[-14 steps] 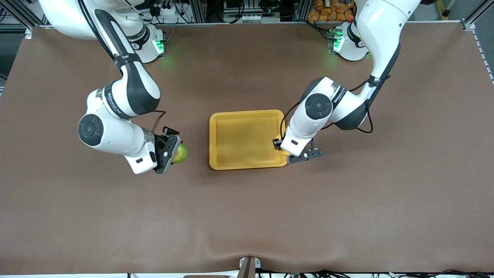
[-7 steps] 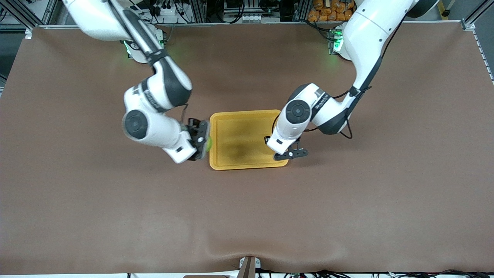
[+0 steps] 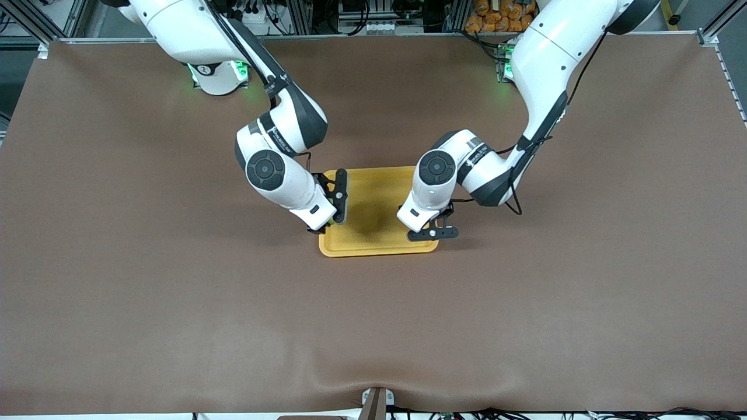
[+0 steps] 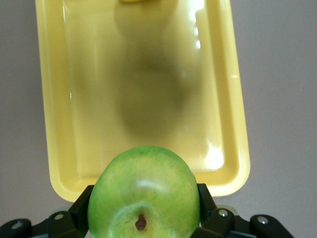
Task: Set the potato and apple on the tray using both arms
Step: 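Lower the potato into the tray and open the left gripper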
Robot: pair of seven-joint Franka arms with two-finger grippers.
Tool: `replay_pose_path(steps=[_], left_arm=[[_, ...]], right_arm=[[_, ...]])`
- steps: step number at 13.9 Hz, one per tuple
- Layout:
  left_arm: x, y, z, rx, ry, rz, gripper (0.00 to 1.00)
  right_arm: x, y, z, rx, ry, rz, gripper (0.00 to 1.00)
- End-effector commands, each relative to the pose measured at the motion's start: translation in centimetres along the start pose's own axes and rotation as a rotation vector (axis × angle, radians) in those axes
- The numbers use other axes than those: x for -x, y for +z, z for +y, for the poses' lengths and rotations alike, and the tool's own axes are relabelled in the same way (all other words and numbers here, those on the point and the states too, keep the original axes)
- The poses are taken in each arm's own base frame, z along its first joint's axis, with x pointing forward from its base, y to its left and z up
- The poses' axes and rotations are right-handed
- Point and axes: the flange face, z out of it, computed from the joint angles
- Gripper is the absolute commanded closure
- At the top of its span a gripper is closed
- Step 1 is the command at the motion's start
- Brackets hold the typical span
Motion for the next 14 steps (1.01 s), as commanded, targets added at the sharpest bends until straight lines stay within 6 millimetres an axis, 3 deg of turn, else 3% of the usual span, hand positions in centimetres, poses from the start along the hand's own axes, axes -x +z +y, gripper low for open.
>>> replay_pose_path(steps=[1, 5, 7, 8, 11, 14], left_arm=[[-1.2, -1.6, -0.3, -0.016, 0.008, 0.046, 0.00], [-4.0, -8.3, -3.2, 0.001, -0.052, 0.118, 0.00], [-5.6, -11.5, -6.5, -0.016, -0.091, 0.127, 0.00], [-5.5, -13.3, -7.1, -0.020, -0.097, 0.126, 0.00], [-6.4, -18.8, -11.8, 0.000, -0.110, 0.077, 0.00], [-6.1, -23.9, -16.1, -0.019, -0.145, 0.066, 0.00]], right_arm=[[1.6, 0.2, 0.3, 0.006, 0.005, -0.019, 1.00], [0.1, 0.7, -0.6, 0.014, -0.004, -0.017, 1.00], [-1.3, 1.4, -1.5, 0.019, -0.012, -0.022, 1.00], [-1.5, 1.8, -1.6, 0.034, -0.020, -0.039, 1.00], [-2.6, 3.6, -2.4, 0.080, -0.040, -0.112, 1.00], [-4.2, 5.5, -3.8, 0.094, -0.016, -0.140, 1.00]])
